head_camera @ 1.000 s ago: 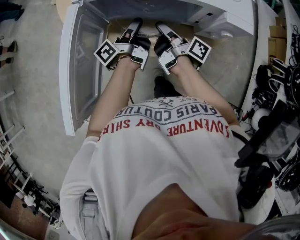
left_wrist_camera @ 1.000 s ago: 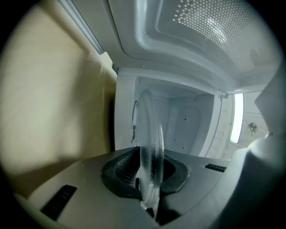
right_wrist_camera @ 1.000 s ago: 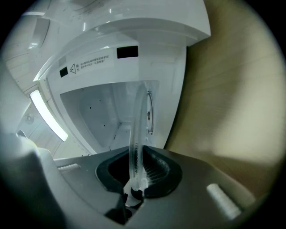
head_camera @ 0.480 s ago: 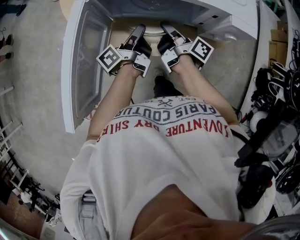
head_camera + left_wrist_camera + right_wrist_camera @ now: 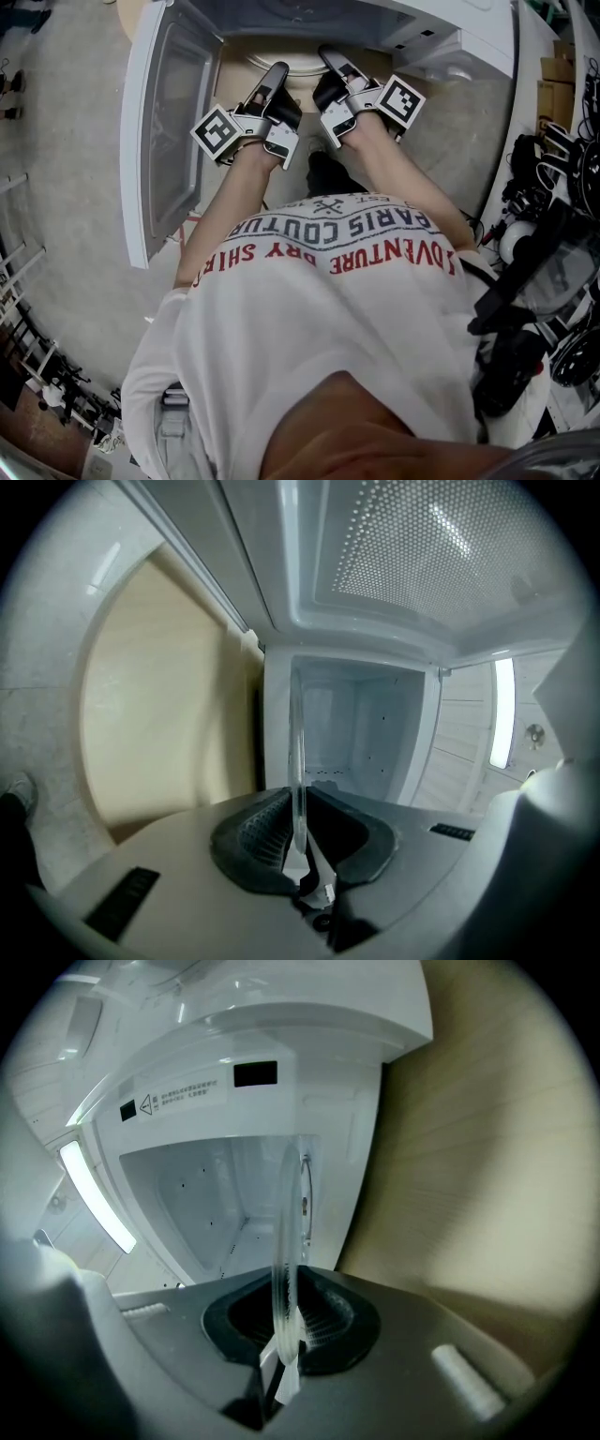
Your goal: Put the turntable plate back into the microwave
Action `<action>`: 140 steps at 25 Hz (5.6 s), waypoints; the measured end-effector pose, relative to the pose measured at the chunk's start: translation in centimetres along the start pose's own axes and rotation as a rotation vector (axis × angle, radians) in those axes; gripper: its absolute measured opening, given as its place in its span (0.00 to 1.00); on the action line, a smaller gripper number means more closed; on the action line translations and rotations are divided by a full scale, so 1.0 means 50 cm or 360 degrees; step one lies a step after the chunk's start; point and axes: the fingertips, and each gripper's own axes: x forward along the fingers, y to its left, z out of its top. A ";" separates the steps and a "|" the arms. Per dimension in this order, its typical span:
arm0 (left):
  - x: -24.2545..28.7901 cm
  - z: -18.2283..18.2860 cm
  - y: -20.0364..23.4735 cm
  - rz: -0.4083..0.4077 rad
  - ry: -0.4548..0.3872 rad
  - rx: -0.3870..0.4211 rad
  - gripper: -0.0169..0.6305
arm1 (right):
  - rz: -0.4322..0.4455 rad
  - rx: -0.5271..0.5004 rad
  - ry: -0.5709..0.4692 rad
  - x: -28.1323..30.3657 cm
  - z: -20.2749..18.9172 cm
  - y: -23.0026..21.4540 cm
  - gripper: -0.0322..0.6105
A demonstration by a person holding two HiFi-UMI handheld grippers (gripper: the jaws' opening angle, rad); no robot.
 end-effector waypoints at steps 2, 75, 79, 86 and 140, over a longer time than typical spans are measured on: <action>0.001 -0.006 0.001 0.0008 0.0003 -0.0010 0.07 | -0.0005 0.0002 -0.0006 0.000 0.005 -0.001 0.08; 0.135 0.036 -0.018 0.0045 0.0057 0.0041 0.02 | -0.0008 0.0049 -0.0114 0.051 0.059 0.030 0.09; 0.144 0.044 -0.026 0.0043 0.0044 0.0084 0.02 | -0.0009 0.0016 -0.0076 0.046 0.049 0.037 0.08; 0.165 0.046 -0.051 0.0009 0.0062 0.0110 0.02 | -0.0031 0.0010 -0.0045 0.048 0.047 0.032 0.08; -1.211 -1.096 -0.350 0.0017 0.0814 0.1973 0.02 | -0.0024 -0.1804 0.0620 -1.408 -0.963 0.369 0.08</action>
